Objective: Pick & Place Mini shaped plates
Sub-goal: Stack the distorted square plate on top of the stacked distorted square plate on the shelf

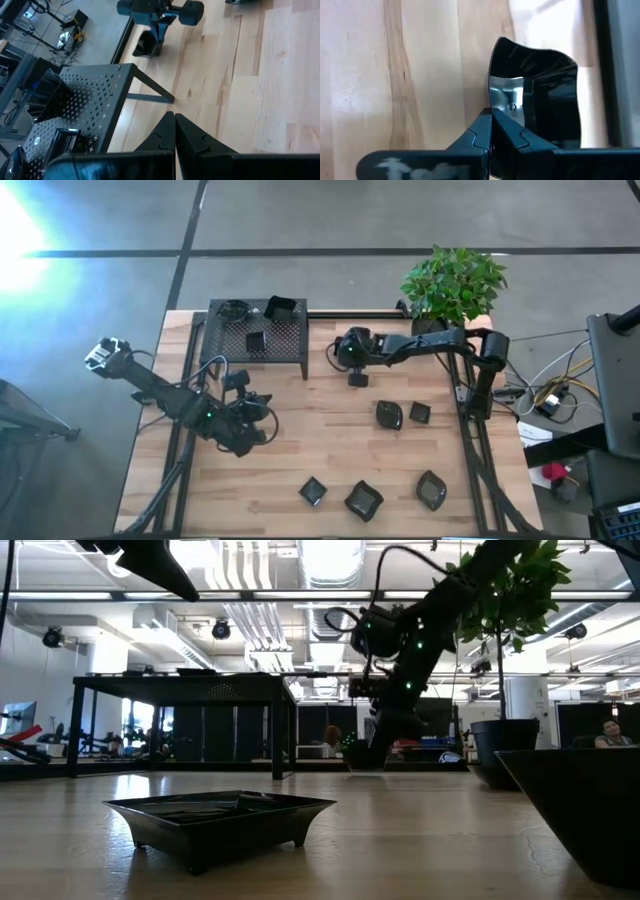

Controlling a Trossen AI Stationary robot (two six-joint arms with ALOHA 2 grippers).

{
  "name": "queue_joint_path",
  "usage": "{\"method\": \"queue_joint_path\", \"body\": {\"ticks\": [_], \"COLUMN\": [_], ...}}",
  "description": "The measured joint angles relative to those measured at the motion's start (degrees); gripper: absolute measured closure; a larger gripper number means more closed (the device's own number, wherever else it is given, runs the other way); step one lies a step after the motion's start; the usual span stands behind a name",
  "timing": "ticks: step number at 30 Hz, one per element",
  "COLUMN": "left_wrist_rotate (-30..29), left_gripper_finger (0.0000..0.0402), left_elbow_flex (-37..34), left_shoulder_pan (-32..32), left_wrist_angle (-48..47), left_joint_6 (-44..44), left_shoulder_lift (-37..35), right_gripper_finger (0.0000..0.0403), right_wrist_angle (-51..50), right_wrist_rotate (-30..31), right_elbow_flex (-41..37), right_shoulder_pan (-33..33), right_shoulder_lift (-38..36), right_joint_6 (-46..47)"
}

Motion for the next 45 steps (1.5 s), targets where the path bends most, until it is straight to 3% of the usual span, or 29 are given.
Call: {"method": "queue_joint_path", "body": {"ticks": [7,16,22,28,32,36,40,45], "left_wrist_rotate": [0.0,0.0,0.2,0.4,-1.7,-0.6,-0.7,-3.6], "left_gripper_finger": [0.0400,0.0400,0.0400,0.0400,0.0400,0.0400,0.0400,0.0400], "left_elbow_flex": [0.0,0.4,2.6,7.1,7.8,8.7,8.5,8.5], "left_shoulder_pan": [0.0,-0.6,-0.7,-1.1,-1.1,-1.5,-2.5,-2.5], "left_wrist_angle": [0.1,2.0,2.6,3.1,4.4,4.5,5.2,6.0], "left_joint_6": [-0.8,-0.9,1.8,6.5,12.6,13.4,13.6,13.6], "left_shoulder_lift": [0.0,-0.5,-0.5,-0.8,-0.8,-0.9,-0.4,-0.1], "right_gripper_finger": [0.0395,0.0395,0.0395,0.0395,0.0395,0.0395,0.0395,0.0395], "right_wrist_angle": [-5.0,-14.3,-13.5,-14.3,-14.4,-13.0,-3.9,2.8], "right_wrist_rotate": [1.8,9.6,19.7,24.4,31.8,32.2,32.4,26.4], "right_elbow_flex": [2.4,8.2,10.2,13.2,15.0,16.9,16.9,18.5], "right_shoulder_pan": [5.4,15.5,22.9,26.9,28.8,29.8,28.3,23.0], "right_shoulder_lift": [-2.5,-7.4,-11.0,-14.0,-14.3,-14.2,-12.5,-11.2], "right_joint_6": [3.5,11.9,15.1,16.5,12.3,9.9,2.1,-1.6]}}
